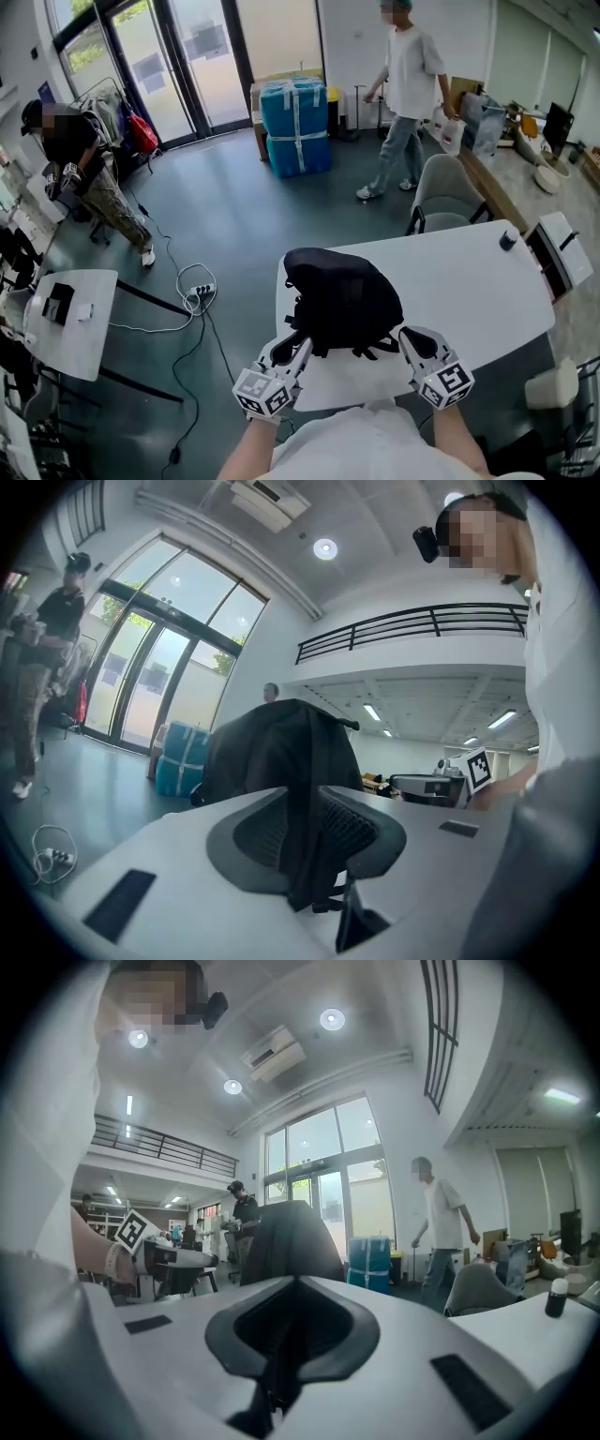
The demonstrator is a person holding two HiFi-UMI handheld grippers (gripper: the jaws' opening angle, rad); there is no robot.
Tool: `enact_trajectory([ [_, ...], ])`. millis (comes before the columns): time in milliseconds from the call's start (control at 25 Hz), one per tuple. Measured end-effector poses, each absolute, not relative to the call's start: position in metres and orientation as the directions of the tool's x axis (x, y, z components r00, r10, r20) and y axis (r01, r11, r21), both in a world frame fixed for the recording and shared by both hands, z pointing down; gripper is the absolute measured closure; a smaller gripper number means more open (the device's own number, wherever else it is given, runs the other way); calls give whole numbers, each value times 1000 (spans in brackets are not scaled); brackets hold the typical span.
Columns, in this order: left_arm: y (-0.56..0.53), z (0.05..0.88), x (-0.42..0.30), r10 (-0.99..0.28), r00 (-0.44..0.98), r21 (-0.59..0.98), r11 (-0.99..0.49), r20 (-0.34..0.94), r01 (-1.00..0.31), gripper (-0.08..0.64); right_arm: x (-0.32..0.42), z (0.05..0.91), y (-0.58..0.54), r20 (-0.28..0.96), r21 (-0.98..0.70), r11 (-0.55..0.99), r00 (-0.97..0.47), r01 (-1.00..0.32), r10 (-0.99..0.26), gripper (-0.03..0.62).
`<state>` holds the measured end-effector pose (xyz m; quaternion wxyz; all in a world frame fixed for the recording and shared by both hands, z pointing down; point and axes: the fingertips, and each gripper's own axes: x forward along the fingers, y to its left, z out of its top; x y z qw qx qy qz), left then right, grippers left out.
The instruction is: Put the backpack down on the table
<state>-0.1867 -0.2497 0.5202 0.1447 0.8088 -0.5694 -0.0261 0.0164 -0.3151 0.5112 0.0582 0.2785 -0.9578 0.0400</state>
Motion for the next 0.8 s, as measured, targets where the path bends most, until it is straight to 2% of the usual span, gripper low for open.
enact_trajectory([
  [320,-246,514,-186,-929,350,225,-318,120,-921,454,17,499,-318,165,36,826,-812,-563,-560,575],
  [800,-239,519,-189,-931,340,234,-305,129,-923,457,16,501,-313,180,52,838,-820,-544,-543,577],
])
